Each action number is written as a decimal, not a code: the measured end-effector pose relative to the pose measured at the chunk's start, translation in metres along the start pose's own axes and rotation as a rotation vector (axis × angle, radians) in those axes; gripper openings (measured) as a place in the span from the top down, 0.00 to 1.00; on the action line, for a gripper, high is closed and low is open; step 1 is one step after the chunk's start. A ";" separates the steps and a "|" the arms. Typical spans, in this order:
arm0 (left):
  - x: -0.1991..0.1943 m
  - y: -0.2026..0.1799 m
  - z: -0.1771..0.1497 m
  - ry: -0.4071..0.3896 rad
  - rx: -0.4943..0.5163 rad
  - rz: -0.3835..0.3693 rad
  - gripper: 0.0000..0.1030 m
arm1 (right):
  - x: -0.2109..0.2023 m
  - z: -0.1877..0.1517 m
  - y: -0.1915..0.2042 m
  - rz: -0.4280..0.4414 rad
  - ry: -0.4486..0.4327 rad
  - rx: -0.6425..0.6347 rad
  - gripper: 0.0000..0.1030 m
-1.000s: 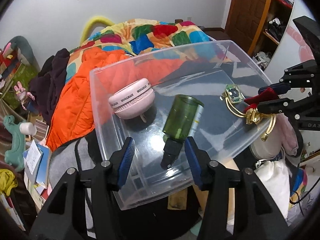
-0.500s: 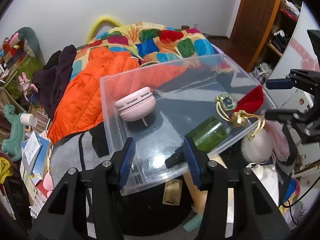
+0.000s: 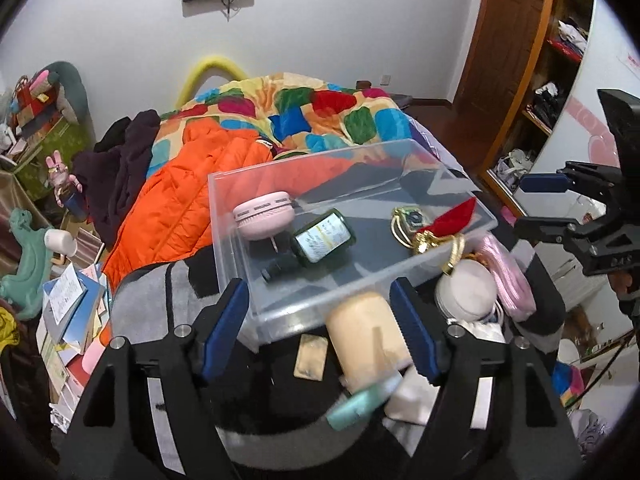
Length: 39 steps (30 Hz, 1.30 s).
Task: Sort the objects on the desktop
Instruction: 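Grasp the bagged pink rope with the right tool while the left tool grasps the cream tub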
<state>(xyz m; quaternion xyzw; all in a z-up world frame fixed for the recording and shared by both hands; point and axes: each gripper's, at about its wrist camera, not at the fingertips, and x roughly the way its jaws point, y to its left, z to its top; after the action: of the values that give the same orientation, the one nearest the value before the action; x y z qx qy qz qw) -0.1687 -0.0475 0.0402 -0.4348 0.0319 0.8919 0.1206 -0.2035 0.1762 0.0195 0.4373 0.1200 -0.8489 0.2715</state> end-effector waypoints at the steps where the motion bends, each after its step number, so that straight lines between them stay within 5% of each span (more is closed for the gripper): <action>1: -0.003 -0.003 -0.002 -0.003 0.005 0.004 0.29 | -0.001 -0.002 -0.001 -0.001 0.000 0.005 0.34; 21: 0.033 -0.030 -0.030 0.145 -0.017 -0.071 0.27 | 0.052 -0.069 -0.041 0.054 0.164 0.156 0.34; 27: 0.053 -0.035 -0.034 0.191 -0.027 -0.088 0.27 | 0.062 -0.078 -0.049 0.103 0.182 0.201 0.27; 33: 0.064 -0.041 -0.036 0.192 -0.005 -0.047 0.26 | 0.069 -0.083 -0.038 0.083 0.183 0.147 0.25; 39: 0.085 -0.034 -0.045 0.242 -0.073 -0.059 0.26 | 0.065 -0.086 -0.032 0.075 0.158 0.106 0.39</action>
<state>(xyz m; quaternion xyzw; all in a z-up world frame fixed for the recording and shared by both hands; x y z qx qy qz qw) -0.1766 -0.0060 -0.0525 -0.5442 0.0008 0.8295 0.1260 -0.1941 0.2173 -0.0852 0.5209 0.0794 -0.8061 0.2693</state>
